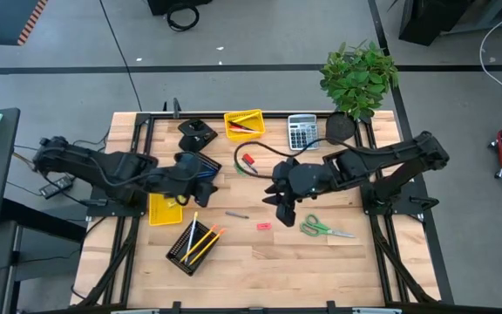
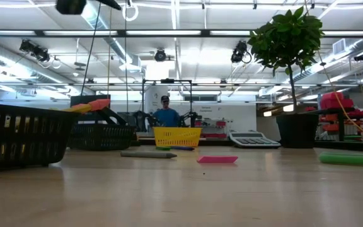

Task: Sort crayons/erasers/pens/pencils in bins
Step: Put the gray crayon into the top black basket

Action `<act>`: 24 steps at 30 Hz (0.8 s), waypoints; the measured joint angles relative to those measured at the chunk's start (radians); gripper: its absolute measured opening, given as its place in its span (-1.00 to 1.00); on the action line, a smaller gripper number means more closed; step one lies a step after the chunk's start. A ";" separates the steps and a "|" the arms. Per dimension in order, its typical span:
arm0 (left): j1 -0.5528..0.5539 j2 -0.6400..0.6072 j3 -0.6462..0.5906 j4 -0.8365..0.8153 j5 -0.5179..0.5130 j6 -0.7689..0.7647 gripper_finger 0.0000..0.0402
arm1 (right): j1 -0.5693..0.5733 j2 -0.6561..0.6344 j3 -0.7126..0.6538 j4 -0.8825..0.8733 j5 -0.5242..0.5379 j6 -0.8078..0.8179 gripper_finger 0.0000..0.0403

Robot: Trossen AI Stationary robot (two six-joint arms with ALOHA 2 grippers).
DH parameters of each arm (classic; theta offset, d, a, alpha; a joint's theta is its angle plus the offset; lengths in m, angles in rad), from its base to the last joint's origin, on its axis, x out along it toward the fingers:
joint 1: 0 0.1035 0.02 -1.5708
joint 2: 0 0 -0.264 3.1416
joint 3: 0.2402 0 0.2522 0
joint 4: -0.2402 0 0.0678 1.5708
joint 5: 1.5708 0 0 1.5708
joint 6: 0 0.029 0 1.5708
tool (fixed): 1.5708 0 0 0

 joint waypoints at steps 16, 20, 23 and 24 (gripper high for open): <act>0.190 0.273 0.000 0.144 0.309 0.427 -0.24 | 0.087 -0.049 0.000 -0.190 0.052 0.131 -0.34; 0.205 0.282 0.000 0.136 0.417 0.509 -0.19 | 0.090 -0.079 0.000 -0.191 0.132 0.173 -0.34; 0.205 0.279 0.000 0.133 0.447 0.600 -0.16 | 0.086 -0.096 0.000 -0.191 0.173 0.221 -0.34; 0.205 0.278 0.000 0.132 0.463 0.638 -0.16 | 0.086 -0.099 0.000 -0.191 0.189 0.240 -0.34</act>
